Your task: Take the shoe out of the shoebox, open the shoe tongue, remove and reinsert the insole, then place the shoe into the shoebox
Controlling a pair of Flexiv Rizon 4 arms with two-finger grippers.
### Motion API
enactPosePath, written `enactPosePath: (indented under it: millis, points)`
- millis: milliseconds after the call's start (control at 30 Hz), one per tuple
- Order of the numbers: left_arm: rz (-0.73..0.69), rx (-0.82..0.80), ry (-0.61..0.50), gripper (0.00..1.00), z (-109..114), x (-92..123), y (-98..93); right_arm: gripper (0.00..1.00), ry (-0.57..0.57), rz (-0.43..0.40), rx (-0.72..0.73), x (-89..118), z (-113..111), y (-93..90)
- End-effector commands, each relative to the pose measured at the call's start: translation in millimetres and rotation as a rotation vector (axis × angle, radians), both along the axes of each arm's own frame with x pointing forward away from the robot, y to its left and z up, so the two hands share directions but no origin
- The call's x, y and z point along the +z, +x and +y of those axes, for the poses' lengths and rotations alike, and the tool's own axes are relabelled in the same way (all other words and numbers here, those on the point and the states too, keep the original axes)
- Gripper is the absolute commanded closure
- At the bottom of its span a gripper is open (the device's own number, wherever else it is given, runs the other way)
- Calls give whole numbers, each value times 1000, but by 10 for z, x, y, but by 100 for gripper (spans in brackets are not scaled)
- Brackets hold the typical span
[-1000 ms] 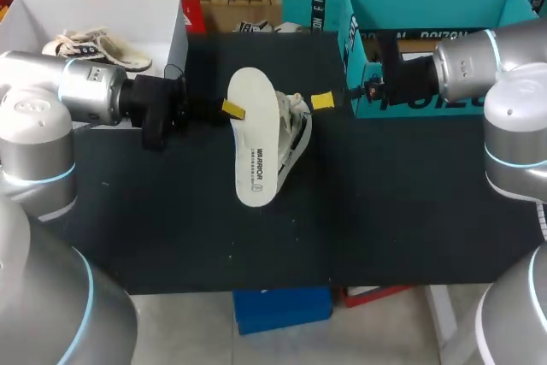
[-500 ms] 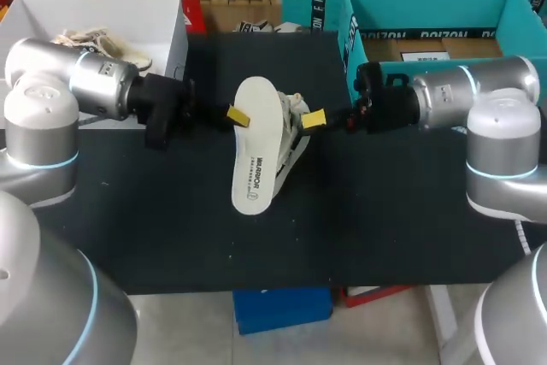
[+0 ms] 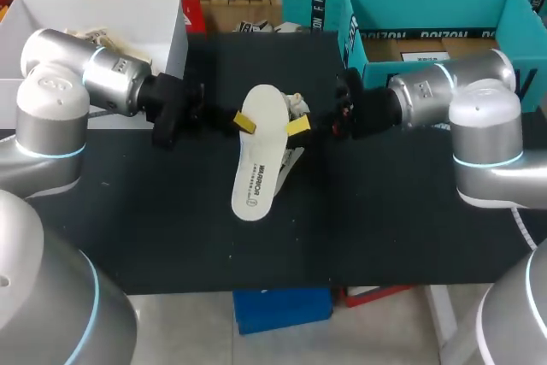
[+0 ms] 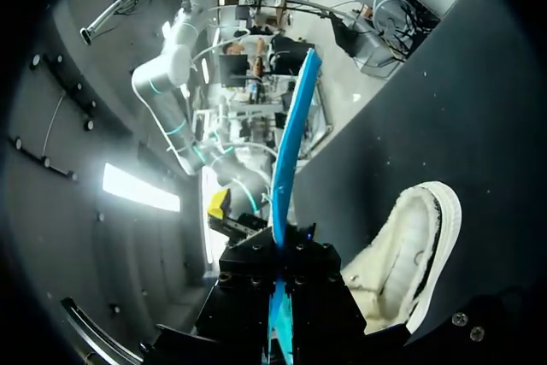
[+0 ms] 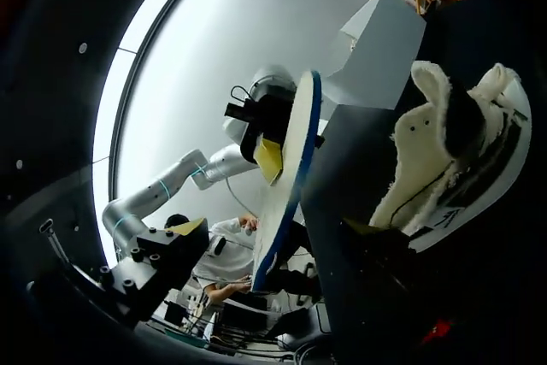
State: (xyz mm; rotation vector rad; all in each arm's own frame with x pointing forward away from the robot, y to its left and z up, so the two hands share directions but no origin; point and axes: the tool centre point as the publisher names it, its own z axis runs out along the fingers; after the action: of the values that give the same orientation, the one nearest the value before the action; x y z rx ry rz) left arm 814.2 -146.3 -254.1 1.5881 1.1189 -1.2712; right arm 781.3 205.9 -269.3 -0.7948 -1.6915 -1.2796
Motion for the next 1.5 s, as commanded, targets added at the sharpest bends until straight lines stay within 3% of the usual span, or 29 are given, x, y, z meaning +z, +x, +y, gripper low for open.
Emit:
enactPosePath:
  millis: [33, 300, 500, 733, 1133, 1200, 1233, 1300, 1433, 1500]
  points:
    - [0, 1, 0, 100, 6, -25, 1, 0, -36, -6, -31, -62, 20, 13]
    - [18, 57, -28, 100, 96, -4, -4, 0, -36, -6, -31, -62, 20, 13]
    - [28, 76, -33, 100, 156, -8, -29, 0, 2, 163, -35, -134, 128, 123]
    - [39, 84, -37, 100, 180, -26, -38, 0, -6, 247, -92, -141, 45, 126]
    - [53, 83, -31, 100, 181, -70, -47, 0, -92, 249, -162, -33, -113, 132]
    - [56, 84, -32, 100, 179, -77, -48, 15, -92, 248, -180, -16, -115, 140]
    - [57, 84, -33, 100, 176, -82, -49, 17, -96, 247, -182, -11, -112, 144]
    - [60, 85, -35, 100, 169, -88, -51, 14, -100, 245, -189, -10, -96, 146]
    - [64, 85, -37, 100, 150, -110, -50, 18, -104, 254, -200, -55, -65, 134]
    - [66, 85, -36, 100, 142, -125, -37, 25, -107, 260, -207, -59, -55, 127]
